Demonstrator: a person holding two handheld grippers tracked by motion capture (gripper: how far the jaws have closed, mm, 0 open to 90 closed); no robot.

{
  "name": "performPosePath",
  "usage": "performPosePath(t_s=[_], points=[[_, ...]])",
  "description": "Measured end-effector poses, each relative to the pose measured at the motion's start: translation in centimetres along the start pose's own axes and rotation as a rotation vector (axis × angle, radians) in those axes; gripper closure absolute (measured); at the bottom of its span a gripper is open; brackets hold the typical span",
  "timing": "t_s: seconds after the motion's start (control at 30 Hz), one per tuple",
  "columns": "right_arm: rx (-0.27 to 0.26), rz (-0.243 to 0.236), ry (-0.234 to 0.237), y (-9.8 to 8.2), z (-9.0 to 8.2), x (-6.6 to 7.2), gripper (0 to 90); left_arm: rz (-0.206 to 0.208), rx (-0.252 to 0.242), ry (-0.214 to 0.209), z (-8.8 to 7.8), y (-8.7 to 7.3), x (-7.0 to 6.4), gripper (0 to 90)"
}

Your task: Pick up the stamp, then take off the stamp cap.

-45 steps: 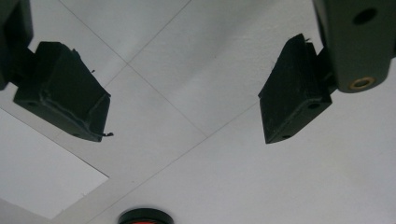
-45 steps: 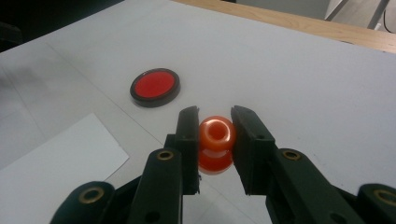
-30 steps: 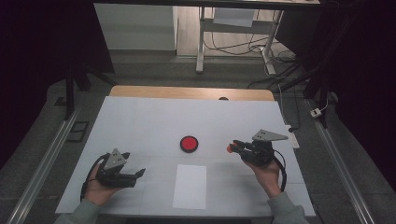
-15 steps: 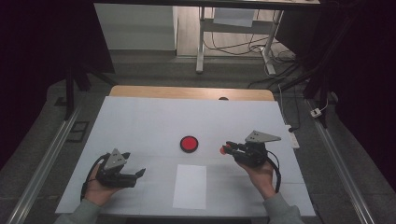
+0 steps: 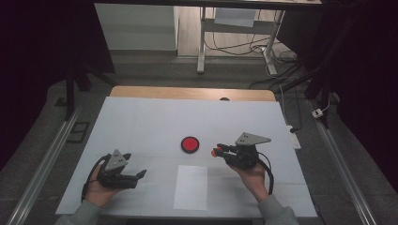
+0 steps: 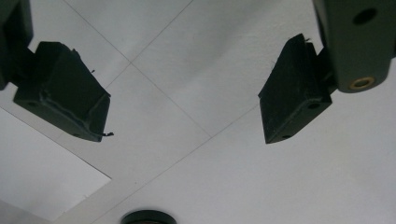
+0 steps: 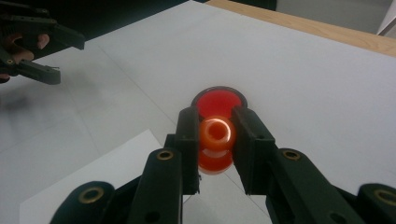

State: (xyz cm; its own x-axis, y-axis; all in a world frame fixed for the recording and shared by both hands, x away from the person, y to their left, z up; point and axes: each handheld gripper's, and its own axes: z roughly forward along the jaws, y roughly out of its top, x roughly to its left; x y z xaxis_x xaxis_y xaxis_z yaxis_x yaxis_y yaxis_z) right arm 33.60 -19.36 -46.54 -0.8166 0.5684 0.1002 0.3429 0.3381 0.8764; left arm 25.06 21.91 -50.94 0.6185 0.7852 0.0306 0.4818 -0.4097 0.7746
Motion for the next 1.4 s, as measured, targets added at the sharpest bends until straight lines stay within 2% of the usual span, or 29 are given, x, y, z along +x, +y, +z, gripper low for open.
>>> performPosePath(t_s=[0.73,1.4], points=[[0.007,-0.031,0.058,0.1,2.2,1.8,71.8,0.002,0.001,0.000,0.1,0.0,-0.1,16.2],[0.004,-0.032,0.060,0.2,2.2,1.9,71.8,0.005,-0.006,-0.006,0.1,0.4,-0.2,16.3]])
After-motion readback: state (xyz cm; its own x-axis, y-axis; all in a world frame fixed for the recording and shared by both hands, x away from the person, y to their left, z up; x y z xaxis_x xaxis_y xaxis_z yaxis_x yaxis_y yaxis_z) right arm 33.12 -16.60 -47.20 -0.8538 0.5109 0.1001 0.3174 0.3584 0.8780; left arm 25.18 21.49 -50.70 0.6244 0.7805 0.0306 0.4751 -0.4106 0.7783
